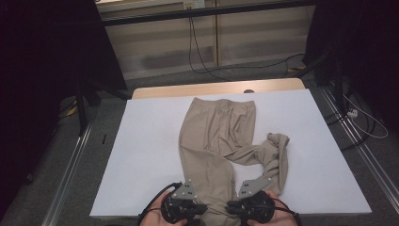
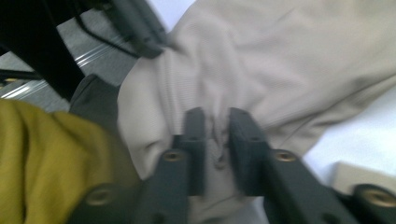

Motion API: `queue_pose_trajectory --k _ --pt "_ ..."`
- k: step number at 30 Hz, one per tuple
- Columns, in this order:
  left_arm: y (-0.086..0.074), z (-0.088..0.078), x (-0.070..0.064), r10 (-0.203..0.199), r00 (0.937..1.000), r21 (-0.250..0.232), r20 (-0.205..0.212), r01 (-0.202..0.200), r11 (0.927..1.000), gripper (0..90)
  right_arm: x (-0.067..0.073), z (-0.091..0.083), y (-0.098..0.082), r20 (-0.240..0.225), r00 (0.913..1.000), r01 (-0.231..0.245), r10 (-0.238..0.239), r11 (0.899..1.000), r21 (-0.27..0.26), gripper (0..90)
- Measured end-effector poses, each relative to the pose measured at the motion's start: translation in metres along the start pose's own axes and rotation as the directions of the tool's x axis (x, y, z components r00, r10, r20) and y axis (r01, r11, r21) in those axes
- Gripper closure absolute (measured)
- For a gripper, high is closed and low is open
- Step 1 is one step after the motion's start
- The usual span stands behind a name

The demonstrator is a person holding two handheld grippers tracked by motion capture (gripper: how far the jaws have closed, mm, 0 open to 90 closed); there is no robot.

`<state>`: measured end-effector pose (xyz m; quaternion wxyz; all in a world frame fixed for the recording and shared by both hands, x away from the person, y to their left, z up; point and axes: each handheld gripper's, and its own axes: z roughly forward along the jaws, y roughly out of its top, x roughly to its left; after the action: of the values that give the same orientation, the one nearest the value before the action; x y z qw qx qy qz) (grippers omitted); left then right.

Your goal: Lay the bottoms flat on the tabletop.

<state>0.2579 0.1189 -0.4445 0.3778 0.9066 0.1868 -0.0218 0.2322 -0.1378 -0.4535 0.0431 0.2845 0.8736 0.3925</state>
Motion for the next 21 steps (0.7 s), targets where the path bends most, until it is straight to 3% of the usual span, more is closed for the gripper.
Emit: queue_pose_trajectory --k 3,4,6,10,12,14,17,18,21 --pt "0.002 -0.009 0.006 -0.002 0.9987 -0.055 -0.052 -0.001 0.9985 84.2 -0.008 -0.004 0.004 0.015 0.9999 -0.003 0.004 0.999 -0.052 68.0" --pt "0.003 -0.01 0.009 -0.011 0.9993 -0.081 -0.035 0.008 0.9967 81.7 -0.012 -0.004 0.005 0.028 0.9996 -0.007 0.009 0.997 -0.07 64.8" --pt "0.004 -0.011 0.015 -0.038 0.9982 -0.112 -0.045 0.033 0.9932 75.6 -0.02 -0.004 0.008 0.056 0.9984 -0.004 0.009 0.997 -0.081 63.4" --pt "0.008 -0.001 0.021 -0.042 0.996 -0.098 -0.079 0.034 0.9946 69.8 -0.03 0.0 0.01 0.097 0.9952 0.008 -0.002 0.998 -0.057 63.7" --pt "0.012 0.007 0.022 -0.007 0.996 -0.077 -0.089 0.0 0.997 67.3 -0.031 0.004 0.008 0.132 0.9908 0.032 -0.03 0.999 -0.015 62.6" --pt "0.014 0.017 0.02 0.017 0.996 -0.044 -0.088 -0.021 0.9988 65.4 -0.031 0.008 0.005 0.133 0.9906 0.027 -0.029 1.0 0.013 64.8" --pt "0.013 0.022 0.013 0.049 0.993 0.008 -0.107 -0.049 0.9988 74.2 -0.026 0.005 0.003 0.124 0.9918 0.028 -0.03 0.999 0.017 80.5" --pt "0.013 0.022 0.013 0.037 0.9951 0.01 -0.091 -0.037 0.9993 83.6 -0.023 0.005 0.002 0.128 0.9912 0.031 -0.033 0.999 0.016 84.4" --pt "0.007 0.015 0.012 0.018 0.9976 0.032 -0.067 -0.016 0.9994 90.0 -0.017 0.003 0.0 0.109 0.9936 0.027 -0.029 0.999 0.02 86.1"
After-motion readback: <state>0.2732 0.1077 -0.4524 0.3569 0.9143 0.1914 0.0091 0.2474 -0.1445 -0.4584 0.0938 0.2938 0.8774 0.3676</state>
